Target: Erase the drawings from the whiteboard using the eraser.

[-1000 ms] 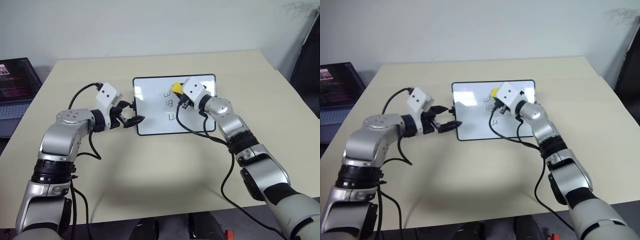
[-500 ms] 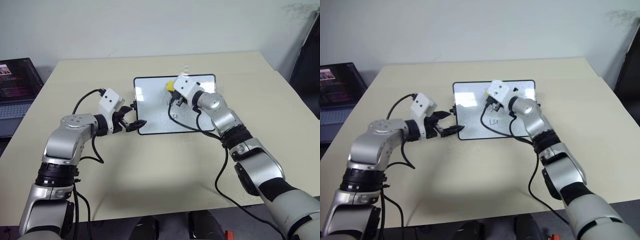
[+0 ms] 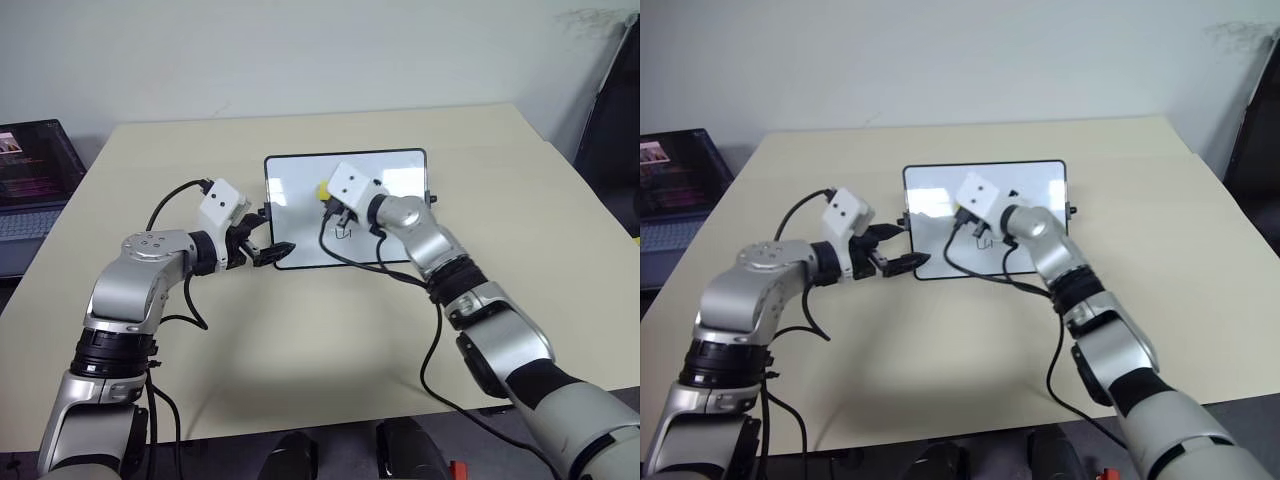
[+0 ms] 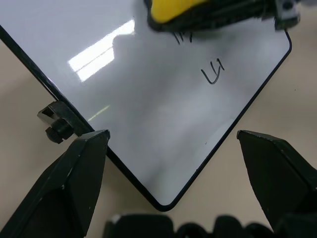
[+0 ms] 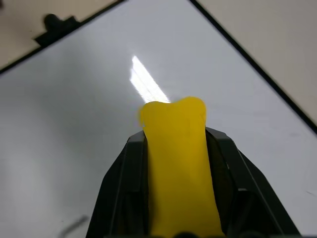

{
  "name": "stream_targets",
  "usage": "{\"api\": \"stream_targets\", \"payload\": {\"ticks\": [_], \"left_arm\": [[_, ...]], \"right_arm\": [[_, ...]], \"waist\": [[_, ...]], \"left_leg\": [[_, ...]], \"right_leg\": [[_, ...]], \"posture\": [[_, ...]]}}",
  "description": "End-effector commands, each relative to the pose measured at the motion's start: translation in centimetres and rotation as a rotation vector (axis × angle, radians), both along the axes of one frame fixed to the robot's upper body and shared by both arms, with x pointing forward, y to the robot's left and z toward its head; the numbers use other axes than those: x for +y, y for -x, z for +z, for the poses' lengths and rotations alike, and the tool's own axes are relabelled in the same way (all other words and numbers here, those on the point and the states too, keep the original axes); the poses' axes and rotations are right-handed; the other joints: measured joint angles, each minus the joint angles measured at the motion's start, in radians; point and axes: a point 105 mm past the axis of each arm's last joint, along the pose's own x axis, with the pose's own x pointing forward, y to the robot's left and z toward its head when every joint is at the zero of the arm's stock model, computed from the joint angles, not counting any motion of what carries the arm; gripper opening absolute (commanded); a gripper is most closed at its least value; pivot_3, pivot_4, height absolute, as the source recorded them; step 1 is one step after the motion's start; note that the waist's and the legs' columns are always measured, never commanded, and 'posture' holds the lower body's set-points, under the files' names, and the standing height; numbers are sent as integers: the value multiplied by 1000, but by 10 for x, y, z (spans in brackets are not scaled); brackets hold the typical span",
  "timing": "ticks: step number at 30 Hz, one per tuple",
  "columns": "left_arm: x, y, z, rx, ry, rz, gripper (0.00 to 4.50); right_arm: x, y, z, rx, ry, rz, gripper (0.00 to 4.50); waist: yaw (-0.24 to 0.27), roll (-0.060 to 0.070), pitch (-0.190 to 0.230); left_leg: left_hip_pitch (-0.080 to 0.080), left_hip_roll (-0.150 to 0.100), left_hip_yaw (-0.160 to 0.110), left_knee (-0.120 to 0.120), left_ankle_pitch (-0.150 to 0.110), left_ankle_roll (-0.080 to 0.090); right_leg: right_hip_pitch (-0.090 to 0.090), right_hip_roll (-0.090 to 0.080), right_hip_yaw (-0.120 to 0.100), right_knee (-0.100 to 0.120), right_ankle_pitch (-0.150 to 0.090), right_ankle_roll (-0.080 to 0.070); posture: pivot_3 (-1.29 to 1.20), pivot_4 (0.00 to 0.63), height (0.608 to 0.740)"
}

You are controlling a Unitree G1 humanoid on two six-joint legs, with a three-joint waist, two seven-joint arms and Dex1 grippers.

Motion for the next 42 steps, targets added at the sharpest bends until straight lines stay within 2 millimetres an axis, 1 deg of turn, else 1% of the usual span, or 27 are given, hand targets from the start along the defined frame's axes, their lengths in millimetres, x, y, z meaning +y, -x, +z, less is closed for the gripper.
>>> {"api": "stream_targets", "payload": {"ticks": [1, 4, 9, 11, 12, 15, 17, 20, 23, 26, 28, 31, 32, 34, 36, 40, 42], "left_arm": [[-1, 2, 13, -48, 7, -12, 4500], [0, 3, 13, -48, 7, -7, 4500], [0, 3, 13, -47, 8, -6, 4500], [-1, 3, 13, -47, 9, -9, 4500], [-1, 3, 12, -47, 9, -12, 4500], [-3, 2, 12, -47, 10, -17, 4500], [-3, 2, 12, -46, 11, -20, 4500], [-3, 3, 11, -45, 10, -23, 4500], [-2, 4, 10, -43, 10, -21, 4500], [-1, 4, 10, -43, 12, -18, 4500], [1, 5, 11, -45, 17, -12, 4500], [6, 6, 9, -45, 13, 1, 4500], [7, 6, 8, -45, 11, 4, 4500], [8, 6, 7, -47, 8, 14, 4500], [7, 6, 7, -45, 11, 11, 4500], [-1, 7, 6, -37, 11, -32, 4500], [-2, 6, 7, -40, 6, -38, 4500]], "right_arm": [[-6, -4, -1, 13, -1, -40, 1228], [-33, -16, 3, 6, -19, -142, 1228], [-59, -26, 9, -2, -34, -223, 1228], [-62, -27, 9, 0, -38, -232, 1228], [-63, -27, 8, 3, -41, -231, 1228], [-53, -22, 8, 7, -56, -192, 1228], [-41, -15, 9, 27, -86, -139, 1228], [-21, 0, 20, 81, -196, -33, 1228], [-14, 12, 38, 102, -282, 30, 1228], [-16, 19, 53, 84, -321, 55, 1228], [-18, 30, 59, 70, -337, 91, 1228], [-25, 49, 54, 21, -273, 133, 1228], [-27, 52, 52, 6, -251, 134, 1227], [-38, 56, 42, -54, -171, 105, 1227], [-44, 57, 36, -98, -120, 72, 1227], [-46, 46, 31, -120, -119, 3, 1227], [-45, 37, 33, -142, -130, -34, 1227]], "waist": [[3, 0, 0], [6, 0, 0], [19, 0, 0], [24, 0, 0], [25, 0, 0], [25, 0, 0], [25, 0, 0], [25, 0, 0], [18, 0, 0], [16, 0, 0], [16, 0, 0], [18, 0, 0], [19, 0, 0], [23, 0, 0], [24, 0, 0], [22, 0, 0], [22, 0, 0]], "left_leg": [[0, 0, 0, 0, 0, 0], [0, -1, -1, 0, 0, 0], [0, -1, -3, 0, 2, -1], [0, -1, -4, 0, 3, -1], [0, -1, -4, 0, 3, 0], [2, -1, -4, 0, 4, 1], [3, 0, -4, 0, 4, 1], [3, 0, -4, 0, 4, 1], [0, 0, -3, 0, 5, -1], [-3, 1, -4, 0, 6, -3], [-3, 1, -4, -1, 6, -3], [-3, 1, -5, -2, 5, -2], [-4, 1, -5, -2, 5, -2], [-4, 0, -5, -2, 5, -2], [-4, 0, -4, -2, 5, -2], [-3, 1, -4, -2, 5, -1], [-3, 2, -4, -2, 5, -2]], "right_leg": [[0, 0, 0, 0, 0, 0], [0, 0, 0, 0, 0, 0], [1, 0, -3, 1, 1, -2], [1, 1, -4, 2, 2, -2], [1, 1, -4, 2, 3, -3], [2, 2, -4, 2, 4, -4], [3, 2, -4, 2, 4, -4], [3, 2, -3, 2, 4, -4], [0, 2, -3, 2, 4, -4], [-2, 1, -3, 1, 4, -4], [-2, 1, -4, -1, 4, -4], [-1, 1, -4, -4, 4, -4], [-1, 1, -5, -5, 4, -3], [-1, 1, -4, -5, 4, -3], [-1, 1, -5, -5, 4, -3], [-1, 1, -4, -4, 4, -3], [-1, 1, -4, -4, 4, -3]], "posture": [[0, 150, 740], [0, 150, 740], [0, 150, 740], [0, 150, 740], [0, 150, 740], [0, 150, 740], [0, 150, 740], [0, 150, 740], [0, 150, 740], [0, 150, 740], [0, 150, 740], [0, 150, 740], [0, 150, 740], [0, 150, 740], [0, 150, 740], [0, 150, 740], [0, 150, 740]]}}
